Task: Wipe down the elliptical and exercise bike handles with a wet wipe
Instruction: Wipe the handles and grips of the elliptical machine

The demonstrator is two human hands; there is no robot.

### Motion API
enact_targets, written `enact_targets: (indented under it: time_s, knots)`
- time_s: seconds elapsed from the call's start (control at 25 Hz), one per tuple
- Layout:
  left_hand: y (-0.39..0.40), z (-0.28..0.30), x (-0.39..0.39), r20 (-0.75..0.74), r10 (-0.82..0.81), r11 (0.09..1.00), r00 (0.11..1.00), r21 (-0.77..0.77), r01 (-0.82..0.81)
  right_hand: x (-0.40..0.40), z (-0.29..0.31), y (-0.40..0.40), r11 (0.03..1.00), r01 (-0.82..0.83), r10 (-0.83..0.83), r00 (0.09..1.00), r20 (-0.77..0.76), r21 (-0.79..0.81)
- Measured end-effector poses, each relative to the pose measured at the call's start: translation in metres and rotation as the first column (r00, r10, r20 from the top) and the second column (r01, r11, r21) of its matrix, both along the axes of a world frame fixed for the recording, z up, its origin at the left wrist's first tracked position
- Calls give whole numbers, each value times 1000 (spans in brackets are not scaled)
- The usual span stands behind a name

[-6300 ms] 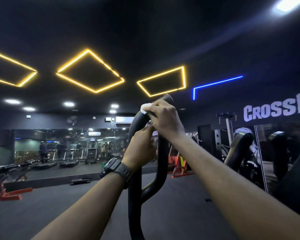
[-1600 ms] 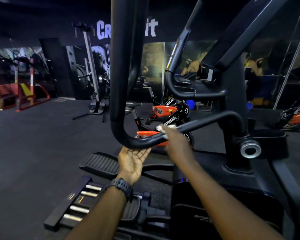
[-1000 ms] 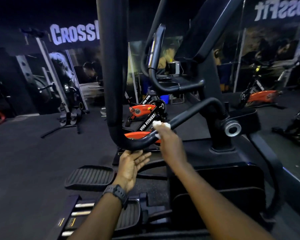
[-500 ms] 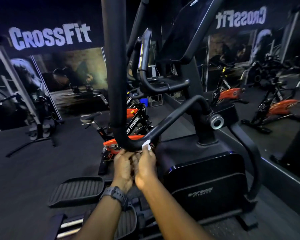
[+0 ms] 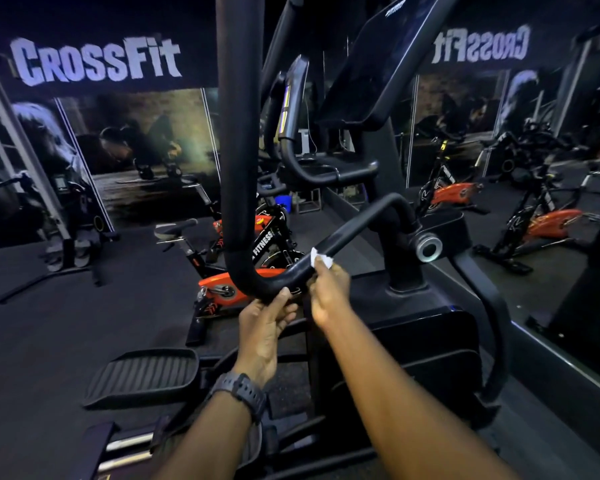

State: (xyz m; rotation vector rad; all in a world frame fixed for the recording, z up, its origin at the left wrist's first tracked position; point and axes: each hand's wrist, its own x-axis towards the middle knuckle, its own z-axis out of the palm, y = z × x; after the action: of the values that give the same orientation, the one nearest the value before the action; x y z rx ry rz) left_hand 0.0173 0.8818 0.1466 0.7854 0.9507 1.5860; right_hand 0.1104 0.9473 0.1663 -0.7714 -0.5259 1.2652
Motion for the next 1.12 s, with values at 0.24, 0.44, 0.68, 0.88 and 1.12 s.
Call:
enact_targets:
  time_s: [0.24,0.44,0.68,0.88,1.12]
  knots:
    - [10,5,39,-130,101,989,986,-91,-113,3,-21,-14,948,205,-317,547,774,243]
    - [15,15,53,-760,505,857,409,497,-135,83,-25,55,852,-194,-486,52,873,486]
    - [32,38,65,-870,324,935,-370,354,-13,102,-21,68,648,-560,-672,-103,733,516]
    - [40,47,74,-850,285,948,-442,318,0,126,1,96,794,-359,-577,-197,792,490]
    - [63,39,94,-824,260,961,-503,274,48,166,18,124,824,-334,-542,-226,810,458]
